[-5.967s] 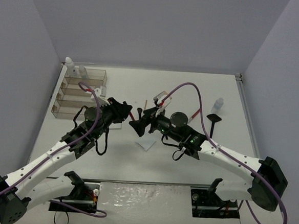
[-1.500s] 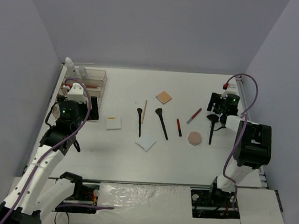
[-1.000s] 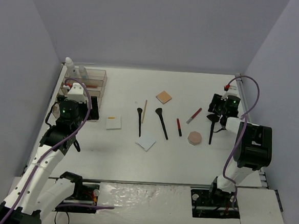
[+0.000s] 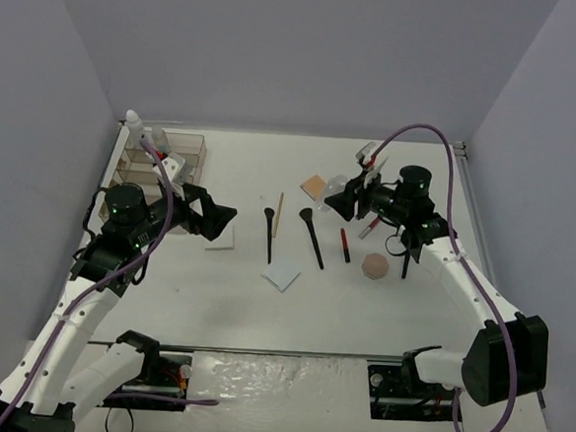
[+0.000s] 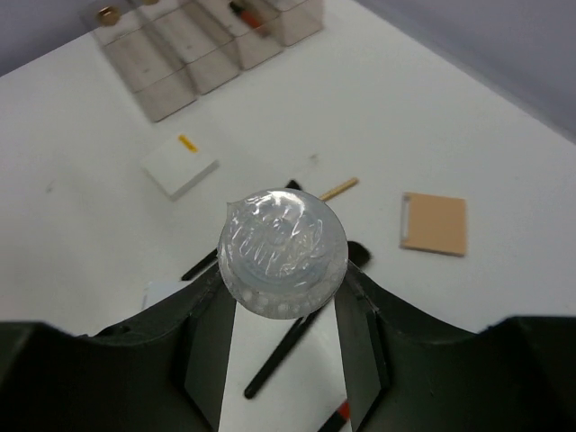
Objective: Organize the makeup
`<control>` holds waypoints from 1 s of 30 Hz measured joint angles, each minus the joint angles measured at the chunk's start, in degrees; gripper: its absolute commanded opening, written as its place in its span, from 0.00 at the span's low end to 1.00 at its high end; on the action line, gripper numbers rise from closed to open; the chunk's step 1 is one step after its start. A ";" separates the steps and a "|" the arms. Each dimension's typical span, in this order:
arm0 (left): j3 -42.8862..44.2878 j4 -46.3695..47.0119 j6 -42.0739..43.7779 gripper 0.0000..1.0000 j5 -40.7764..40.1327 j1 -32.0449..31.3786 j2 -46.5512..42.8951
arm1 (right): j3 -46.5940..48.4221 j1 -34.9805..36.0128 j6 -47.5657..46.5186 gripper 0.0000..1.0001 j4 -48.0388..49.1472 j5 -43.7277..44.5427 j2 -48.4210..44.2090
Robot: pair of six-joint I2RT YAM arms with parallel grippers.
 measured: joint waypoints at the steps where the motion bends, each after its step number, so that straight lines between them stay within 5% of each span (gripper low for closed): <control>1: 1.64 0.04 -0.57 0.96 2.01 -0.66 0.37 | 0.00 1.16 -0.61 0.00 -1.53 -1.62 -0.44; 16: 11.18 -0.71 0.61 0.70 5.90 -23.70 6.25 | 3.64 19.45 -5.99 0.00 -11.23 -19.75 -0.22; 30: 11.97 -2.75 2.36 0.55 2.41 -26.98 12.66 | 3.80 20.73 -7.09 0.00 -12.29 -21.25 -0.02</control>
